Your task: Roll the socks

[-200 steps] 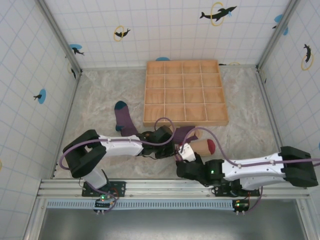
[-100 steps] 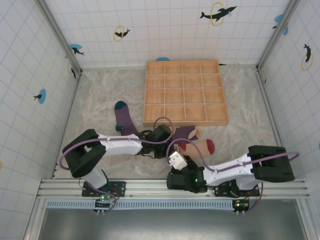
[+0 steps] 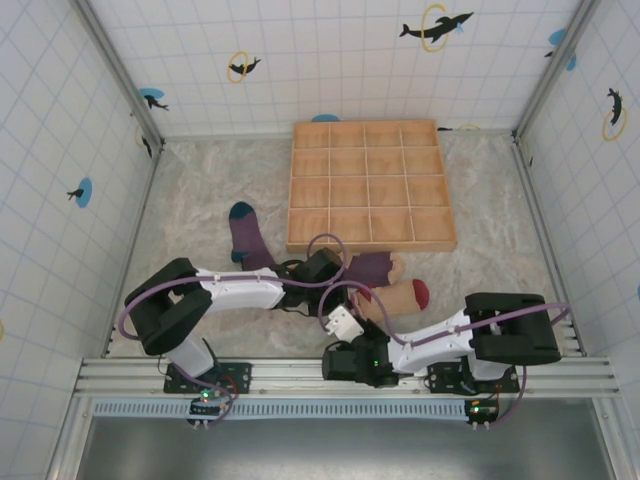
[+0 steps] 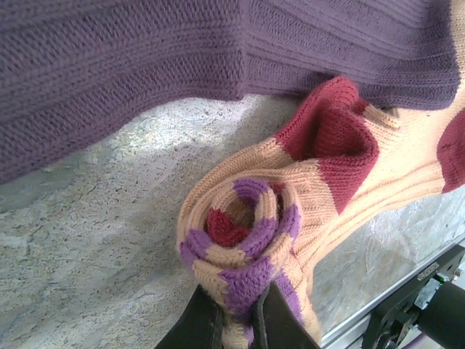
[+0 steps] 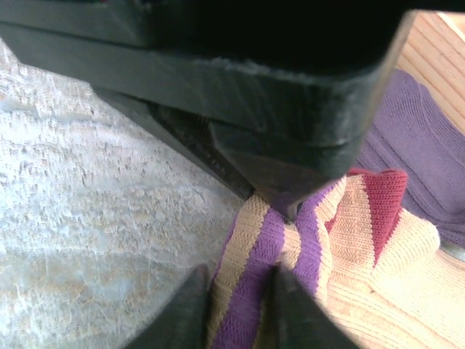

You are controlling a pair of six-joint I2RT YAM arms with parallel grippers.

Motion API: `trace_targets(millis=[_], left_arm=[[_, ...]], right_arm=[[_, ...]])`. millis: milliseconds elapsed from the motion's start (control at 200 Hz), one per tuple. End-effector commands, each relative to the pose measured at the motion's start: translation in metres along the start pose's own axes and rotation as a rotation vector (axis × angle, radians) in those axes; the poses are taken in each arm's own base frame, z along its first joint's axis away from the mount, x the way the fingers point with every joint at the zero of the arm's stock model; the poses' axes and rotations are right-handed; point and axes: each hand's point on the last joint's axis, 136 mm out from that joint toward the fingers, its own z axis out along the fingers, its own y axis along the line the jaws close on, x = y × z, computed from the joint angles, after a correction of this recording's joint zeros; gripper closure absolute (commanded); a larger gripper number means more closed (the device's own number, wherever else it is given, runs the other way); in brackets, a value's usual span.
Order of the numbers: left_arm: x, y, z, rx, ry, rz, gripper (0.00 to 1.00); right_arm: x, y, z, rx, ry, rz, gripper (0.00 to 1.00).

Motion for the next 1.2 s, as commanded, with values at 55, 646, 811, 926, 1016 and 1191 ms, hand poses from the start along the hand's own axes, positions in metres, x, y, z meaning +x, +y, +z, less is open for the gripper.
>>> trace_targets(millis=[55, 646, 811, 926, 1016, 1191], left_arm=[[0.002, 0.003, -0.003, 0.0, 0.009, 0.019, 0.86], [-0.018, -0.023, -0.028, 0.097, -0.118, 0.04, 0.2], [-0.019, -0.027, -0.03, 0.125, -0.134, 0.054, 0.23], [-0.018, -0.026, -0.029, 0.134, -0.136, 0.066, 0.28], [-0.014, -0.025, -0.024, 0.139, -0.111, 0.073, 0.29], [-0.005, -0.03, -0.012, 0.139, -0.072, 0.111, 0.28]], right_arm=[[0.026, -0.002, 0.005, -0.062, 0.067, 0.075, 0.92], [0.058, -0.007, -0.001, -0.447, 0.085, 0.467, 1.0], [0.058, -0.013, -0.003, -0.504, 0.078, 0.581, 1.0], [0.056, -0.018, -0.005, -0.552, 0.062, 0.678, 1.0], [0.053, -0.022, -0.007, -0.584, 0.048, 0.739, 1.0], [0.053, -0.031, -0.006, -0.619, 0.052, 0.816, 1.0]])
